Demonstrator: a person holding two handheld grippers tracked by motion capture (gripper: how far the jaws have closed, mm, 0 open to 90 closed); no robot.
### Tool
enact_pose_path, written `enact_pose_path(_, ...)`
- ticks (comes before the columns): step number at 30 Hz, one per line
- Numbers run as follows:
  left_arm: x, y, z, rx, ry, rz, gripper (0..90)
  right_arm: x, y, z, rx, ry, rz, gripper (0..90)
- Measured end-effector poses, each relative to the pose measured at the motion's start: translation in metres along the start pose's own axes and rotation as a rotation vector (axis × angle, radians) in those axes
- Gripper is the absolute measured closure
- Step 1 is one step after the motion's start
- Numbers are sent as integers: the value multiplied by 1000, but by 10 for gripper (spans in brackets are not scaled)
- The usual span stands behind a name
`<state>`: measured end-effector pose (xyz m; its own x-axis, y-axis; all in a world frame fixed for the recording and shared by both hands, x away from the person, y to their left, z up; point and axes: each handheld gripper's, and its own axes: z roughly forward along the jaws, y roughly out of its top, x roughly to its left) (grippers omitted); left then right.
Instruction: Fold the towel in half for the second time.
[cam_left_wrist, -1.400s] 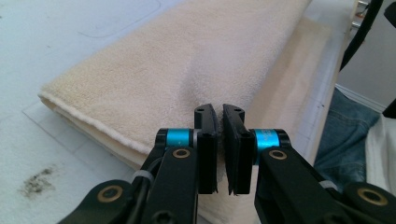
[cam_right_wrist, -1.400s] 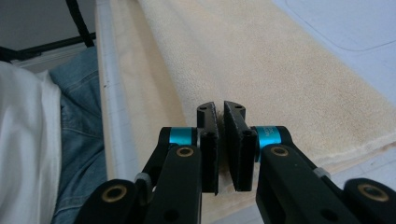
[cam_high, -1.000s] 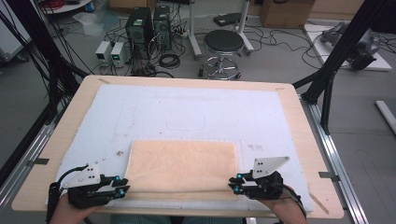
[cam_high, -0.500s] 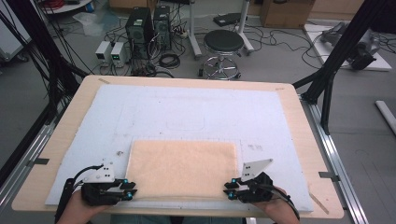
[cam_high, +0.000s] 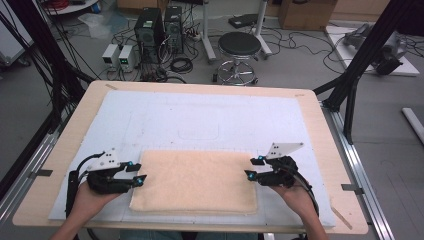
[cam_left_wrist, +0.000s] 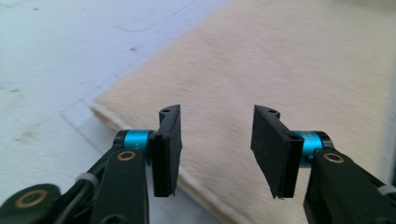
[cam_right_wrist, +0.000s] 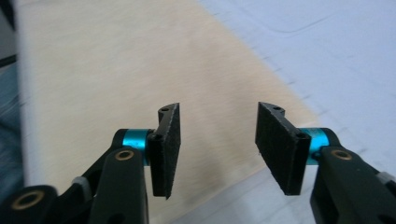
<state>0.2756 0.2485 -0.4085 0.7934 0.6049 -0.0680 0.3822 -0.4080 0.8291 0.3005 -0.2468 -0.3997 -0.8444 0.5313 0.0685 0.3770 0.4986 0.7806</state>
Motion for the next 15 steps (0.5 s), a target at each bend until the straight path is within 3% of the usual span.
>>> enact_pose_path(5,22,7,17,-20,41,-80,439,-21,3,9,5,-56,40,411)
enact_pose_path(7,28,9,22,-22,57,-88,421,-30,4,14,0,-74,55,382)
enact_pose_path(10,37,14,30,-23,68,-104,414,-39,5,19,-2,-69,93,338)
enact_pose_path(13,45,13,39,-2,82,-108,404,-45,4,28,2,-65,99,333)
enact_pose_path(15,53,8,45,18,76,-145,387,-47,3,33,17,-64,110,329)
